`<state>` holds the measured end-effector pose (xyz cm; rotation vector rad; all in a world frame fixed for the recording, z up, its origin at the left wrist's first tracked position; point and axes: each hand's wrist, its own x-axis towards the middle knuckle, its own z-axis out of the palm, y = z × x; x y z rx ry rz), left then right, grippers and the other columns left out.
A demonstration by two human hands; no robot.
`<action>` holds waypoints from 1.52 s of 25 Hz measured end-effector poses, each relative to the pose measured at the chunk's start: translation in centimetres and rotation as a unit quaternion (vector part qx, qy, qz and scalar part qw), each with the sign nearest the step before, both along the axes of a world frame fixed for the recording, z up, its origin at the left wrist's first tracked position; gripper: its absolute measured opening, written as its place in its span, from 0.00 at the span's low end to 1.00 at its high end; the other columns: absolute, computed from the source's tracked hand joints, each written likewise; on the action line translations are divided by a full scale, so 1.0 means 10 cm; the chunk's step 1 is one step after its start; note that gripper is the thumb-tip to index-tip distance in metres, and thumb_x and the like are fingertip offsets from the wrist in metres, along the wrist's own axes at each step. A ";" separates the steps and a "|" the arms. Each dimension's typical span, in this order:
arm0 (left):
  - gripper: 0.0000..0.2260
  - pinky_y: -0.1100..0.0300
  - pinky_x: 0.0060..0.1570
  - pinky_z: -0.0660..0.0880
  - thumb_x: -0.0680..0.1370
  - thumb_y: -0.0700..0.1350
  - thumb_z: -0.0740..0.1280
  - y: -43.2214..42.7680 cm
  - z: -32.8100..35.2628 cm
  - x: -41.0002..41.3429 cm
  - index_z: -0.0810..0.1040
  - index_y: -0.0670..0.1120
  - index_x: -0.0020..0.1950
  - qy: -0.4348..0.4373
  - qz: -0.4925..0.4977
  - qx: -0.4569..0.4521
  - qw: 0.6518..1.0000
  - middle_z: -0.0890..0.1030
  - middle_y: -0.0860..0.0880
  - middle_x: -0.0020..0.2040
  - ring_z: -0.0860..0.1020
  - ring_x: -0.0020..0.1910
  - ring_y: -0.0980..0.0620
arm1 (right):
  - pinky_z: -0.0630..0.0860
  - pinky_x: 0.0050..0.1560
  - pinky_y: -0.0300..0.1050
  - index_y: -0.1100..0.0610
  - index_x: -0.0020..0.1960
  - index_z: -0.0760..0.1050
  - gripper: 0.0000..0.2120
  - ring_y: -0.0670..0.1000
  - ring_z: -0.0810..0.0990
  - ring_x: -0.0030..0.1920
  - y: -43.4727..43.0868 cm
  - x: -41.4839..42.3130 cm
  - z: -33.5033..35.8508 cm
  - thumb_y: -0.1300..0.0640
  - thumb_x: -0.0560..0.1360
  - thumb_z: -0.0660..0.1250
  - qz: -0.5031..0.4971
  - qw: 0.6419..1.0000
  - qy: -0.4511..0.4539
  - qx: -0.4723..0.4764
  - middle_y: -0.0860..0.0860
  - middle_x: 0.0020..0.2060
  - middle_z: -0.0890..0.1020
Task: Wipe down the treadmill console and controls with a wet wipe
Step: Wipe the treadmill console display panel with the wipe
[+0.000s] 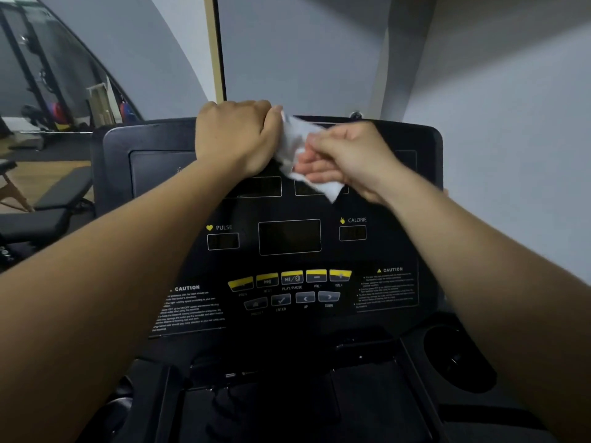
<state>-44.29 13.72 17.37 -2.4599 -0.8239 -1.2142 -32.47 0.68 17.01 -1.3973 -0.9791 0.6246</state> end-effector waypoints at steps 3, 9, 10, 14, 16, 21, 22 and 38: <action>0.20 0.53 0.43 0.63 0.82 0.52 0.48 0.01 0.01 -0.02 0.67 0.45 0.35 0.009 0.001 -0.022 1.000 0.73 0.46 0.34 0.70 0.36 0.42 | 0.84 0.41 0.46 0.67 0.52 0.77 0.08 0.56 0.87 0.43 -0.22 -0.08 -0.36 0.61 0.79 0.66 0.058 0.997 0.014 -0.048 0.60 0.40 0.85; 0.21 0.53 0.44 0.63 0.82 0.54 0.47 0.02 0.07 -0.06 0.69 0.45 0.38 0.048 -0.002 -0.055 0.997 0.74 0.47 0.38 0.70 0.39 0.43 | 0.84 0.38 0.46 0.66 0.47 0.77 0.05 0.54 0.87 0.39 -0.17 0.11 -0.03 0.64 0.79 0.66 -0.012 1.000 0.012 -0.016 0.61 0.39 0.84; 0.20 0.53 0.44 0.62 0.83 0.55 0.48 0.02 0.08 -0.07 0.70 0.45 0.39 0.057 0.001 -0.066 0.996 0.75 0.47 0.39 0.71 0.40 0.43 | 0.84 0.38 0.45 0.66 0.48 0.77 0.05 0.55 0.87 0.39 -0.11 0.11 0.06 0.63 0.79 0.66 -0.024 1.000 0.001 -0.006 0.61 0.39 0.84; 0.17 0.52 0.52 0.66 0.81 0.57 0.53 -0.04 0.11 -0.11 0.75 0.48 0.53 0.091 0.009 -0.086 0.992 0.82 0.45 0.52 0.77 0.52 0.41 | 0.83 0.37 0.43 0.66 0.49 0.78 0.07 0.54 0.87 0.39 0.03 0.00 0.12 0.61 0.79 0.67 -0.066 0.997 -0.034 0.032 0.59 0.39 0.85; 0.15 0.53 0.58 0.68 0.79 0.55 0.59 -0.06 0.14 -0.21 0.72 0.52 0.63 0.070 -0.063 -0.166 0.982 0.81 0.48 0.58 0.77 0.57 0.45 | 0.83 0.37 0.42 0.65 0.48 0.79 0.07 0.51 0.87 0.38 -0.01 -0.04 -0.01 0.61 0.79 0.66 -0.065 0.995 -0.070 0.031 0.58 0.38 0.85; 0.06 0.60 0.43 0.74 0.74 0.44 0.65 -0.61 -0.14 -0.33 0.80 0.46 0.49 -0.144 -0.192 -0.158 0.958 0.81 0.51 0.43 0.77 0.42 0.55 | 0.81 0.32 0.42 0.67 0.48 0.80 0.08 0.52 0.86 0.35 -0.22 -0.11 -0.33 0.64 0.79 0.65 -0.028 0.991 -0.131 -0.021 0.59 0.38 0.85; 0.04 0.61 0.40 0.75 0.74 0.45 0.66 -0.77 -0.24 -0.28 0.80 0.46 0.44 -0.127 -0.201 -0.212 0.948 0.81 0.52 0.39 0.78 0.38 0.55 | 0.82 0.33 0.44 0.67 0.48 0.81 0.08 0.53 0.86 0.36 -0.24 -0.11 -0.36 0.64 0.79 0.64 -0.037 0.987 -0.152 -0.034 0.59 0.38 0.85; 0.06 0.57 0.42 0.81 0.73 0.41 0.69 -1.40 -1.70 -0.59 0.83 0.48 0.38 -0.053 -0.101 -0.508 0.854 0.85 0.52 0.34 0.83 0.35 0.55 | 0.83 0.38 0.44 0.65 0.45 0.81 0.04 0.53 0.86 0.35 -0.93 -0.33 -1.43 0.66 0.76 0.68 0.057 0.971 -0.155 -0.172 0.57 0.35 0.85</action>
